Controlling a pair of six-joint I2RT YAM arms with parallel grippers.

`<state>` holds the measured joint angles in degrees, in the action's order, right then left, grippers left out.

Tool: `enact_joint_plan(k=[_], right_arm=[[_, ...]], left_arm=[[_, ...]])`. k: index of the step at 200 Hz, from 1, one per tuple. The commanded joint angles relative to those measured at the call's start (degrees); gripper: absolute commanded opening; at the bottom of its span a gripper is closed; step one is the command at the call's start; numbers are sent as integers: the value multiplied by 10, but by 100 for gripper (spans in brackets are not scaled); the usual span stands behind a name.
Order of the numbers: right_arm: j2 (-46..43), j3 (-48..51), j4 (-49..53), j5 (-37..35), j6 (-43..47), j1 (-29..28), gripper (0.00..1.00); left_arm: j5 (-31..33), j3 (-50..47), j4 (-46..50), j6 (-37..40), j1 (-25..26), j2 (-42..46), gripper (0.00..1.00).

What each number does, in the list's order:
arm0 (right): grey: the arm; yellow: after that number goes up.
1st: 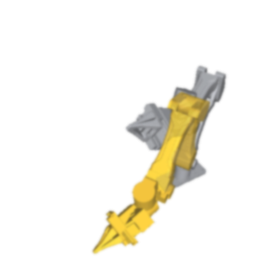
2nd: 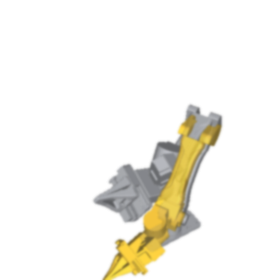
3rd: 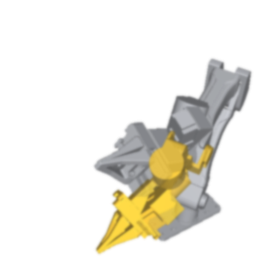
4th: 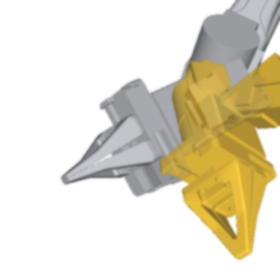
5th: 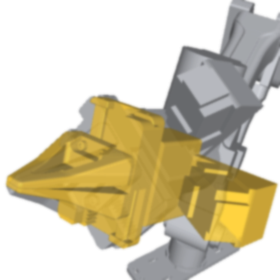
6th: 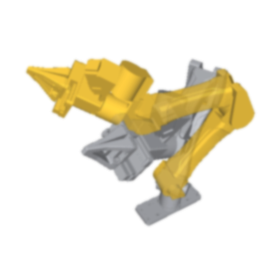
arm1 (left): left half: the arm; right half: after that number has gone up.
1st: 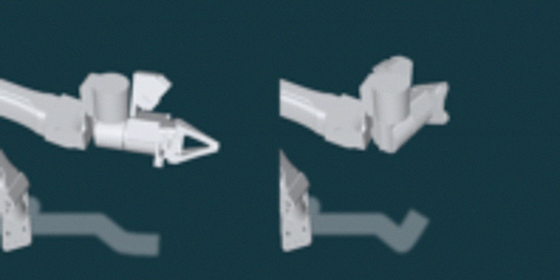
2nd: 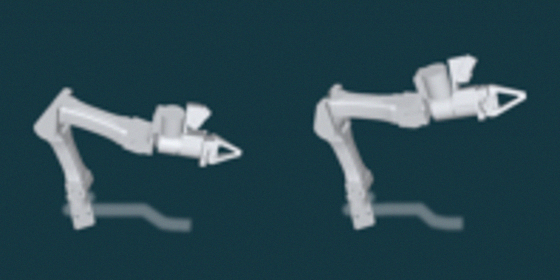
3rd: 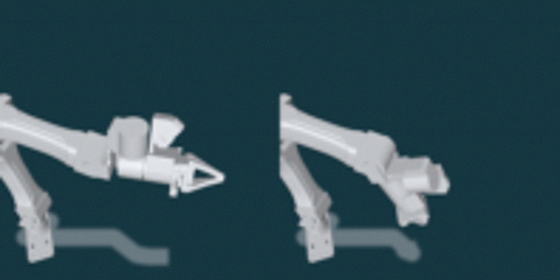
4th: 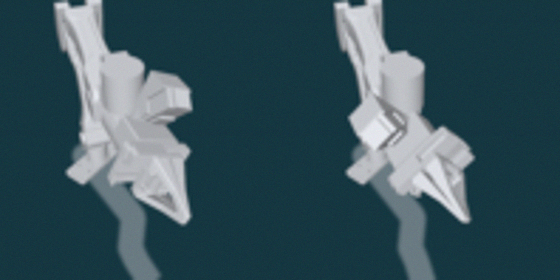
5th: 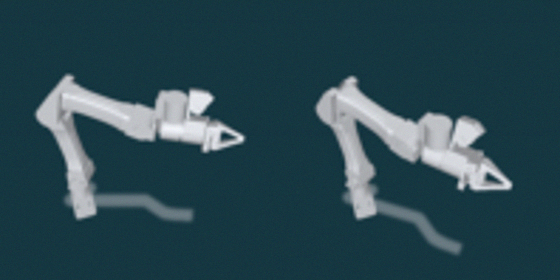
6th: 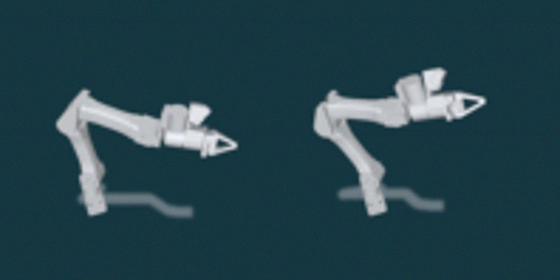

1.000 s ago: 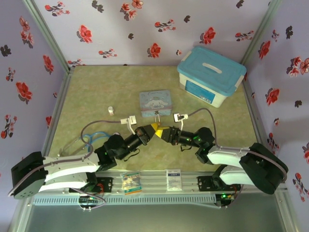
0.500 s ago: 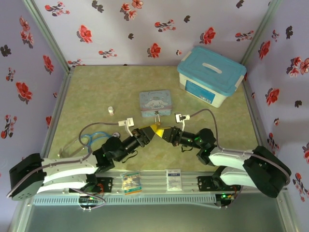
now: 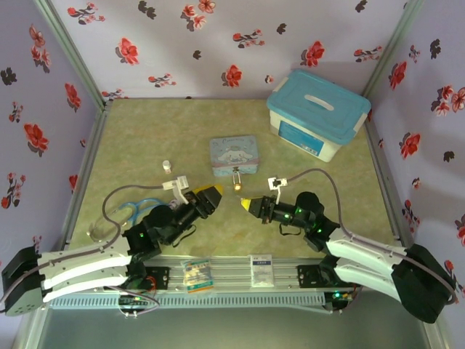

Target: Unlock a padlock with a key

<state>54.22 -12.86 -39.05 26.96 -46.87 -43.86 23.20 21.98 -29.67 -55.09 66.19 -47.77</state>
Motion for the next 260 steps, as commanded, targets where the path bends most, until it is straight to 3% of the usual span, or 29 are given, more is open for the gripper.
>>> enact_joint_plan(k=[1,28,49,64,85,102,128,149,179,202,260], right_arm=[[-8,-10,78,-30,45,4,0],[-33,7,74,-48,66,3,0],[-62,4,148,-98,106,3,0],[-65,-5,212,-139,132,4,0],[-35,-15,248,-175,145,7,0],[-1,-1,200,-145,133,26,0],[67,43,57,-40,83,119,0],[85,28,91,-37,95,137,0],[69,26,119,-59,105,137,0],[40,28,147,-77,111,137,0],[12,31,161,-84,115,138,0]], left_arm=[[4,41,45,26,-4,-38,61],[-39,71,34,18,-12,-105,60],[-70,96,55,15,-21,-148,61],[-87,107,96,-24,-53,-172,62],[-143,100,67,-53,-108,-222,61],[-167,121,64,-23,-128,-271,62],[-193,168,89,0,-153,-350,66],[-231,179,40,0,-180,-402,69],[-253,242,91,39,-200,-464,71],[-252,292,146,57,-190,-509,71],[-219,324,167,82,-189,-571,67]])
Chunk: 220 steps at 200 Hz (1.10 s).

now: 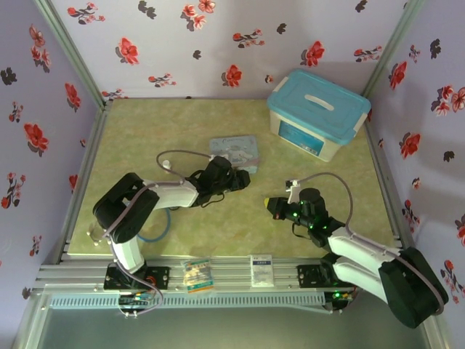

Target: Unlock a padlock with a key

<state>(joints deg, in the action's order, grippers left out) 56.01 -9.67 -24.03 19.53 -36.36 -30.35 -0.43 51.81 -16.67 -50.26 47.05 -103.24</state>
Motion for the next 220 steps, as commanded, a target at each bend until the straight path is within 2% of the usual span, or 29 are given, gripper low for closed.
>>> enact_joint_plan(k=[1,63,104,121,150,168,203,220], right_arm=[[-5,-1,10,-10,10,3,0],[11,-6,6,-5,8,3,0],[12,-6,7,-7,7,3,0],[15,-7,6,-8,7,3,0],[20,-8,4,-9,8,3,0],[22,-7,3,-10,7,3,0],[38,-4,-24,-4,-10,3,0],[57,-5,-45,1,-27,3,0]], left_arm=[[17,27,37,34,3,-17,67],[65,85,140,75,23,-60,58],[73,67,121,64,23,-71,51],[74,59,106,55,25,-75,44],[82,46,84,36,27,-79,40],[86,36,68,26,27,-75,33],[93,22,41,11,28,-53,30],[92,19,31,2,29,-48,26]])
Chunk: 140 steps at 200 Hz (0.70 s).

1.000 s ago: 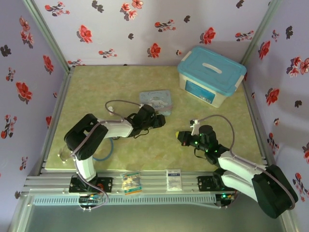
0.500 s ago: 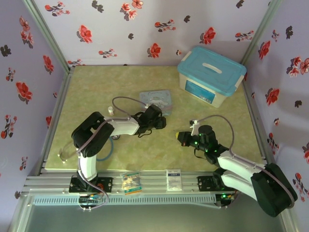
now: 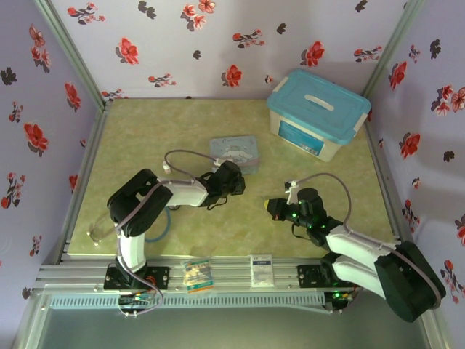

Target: Unlock a padlock with a key

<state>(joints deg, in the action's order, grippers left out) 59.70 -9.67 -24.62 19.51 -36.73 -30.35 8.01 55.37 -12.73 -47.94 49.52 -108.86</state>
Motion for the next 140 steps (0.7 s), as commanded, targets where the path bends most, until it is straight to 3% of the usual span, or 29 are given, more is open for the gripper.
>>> enact_joint_plan(k=[1,24,37,49,70,90,140], right_arm=[[22,-4,-40,1,-23,3,0],[48,-8,-66,5,-49,3,0],[58,-14,-71,13,-65,2,0],[64,-20,-75,18,-85,2,0],[70,-41,-53,16,-121,2,0],[93,-65,-24,17,-176,2,0],[195,-61,-191,60,-280,3,0]], left_arm=[[8,-17,-9,-22,4,9,25],[2,-17,-19,-31,6,15,23],[-1,-15,-18,-32,6,18,14],[-2,-12,-16,-32,6,20,13],[-2,-11,-16,-39,6,26,12],[-9,-14,-32,-64,5,30,5],[-26,-66,-174,-166,2,48,2]])
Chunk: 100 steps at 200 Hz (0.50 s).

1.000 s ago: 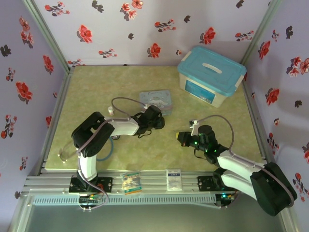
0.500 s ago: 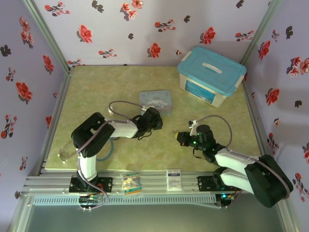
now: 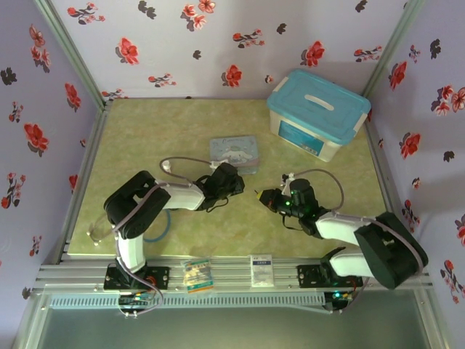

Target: Unlock a padlock with a key

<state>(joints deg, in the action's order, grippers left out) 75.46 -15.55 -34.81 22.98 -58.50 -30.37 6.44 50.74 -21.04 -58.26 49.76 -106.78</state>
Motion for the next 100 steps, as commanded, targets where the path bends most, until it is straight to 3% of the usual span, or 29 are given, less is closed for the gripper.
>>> enact_joint_plan(k=[1,100], right_arm=[[39,-2,-90,27,-64,3,0],[126,45,-273,57,-47,6,0]], left_arm=[[-11,-20,-92,-64,0,28,2],[-7,-77,-253,-159,9,32,0]])
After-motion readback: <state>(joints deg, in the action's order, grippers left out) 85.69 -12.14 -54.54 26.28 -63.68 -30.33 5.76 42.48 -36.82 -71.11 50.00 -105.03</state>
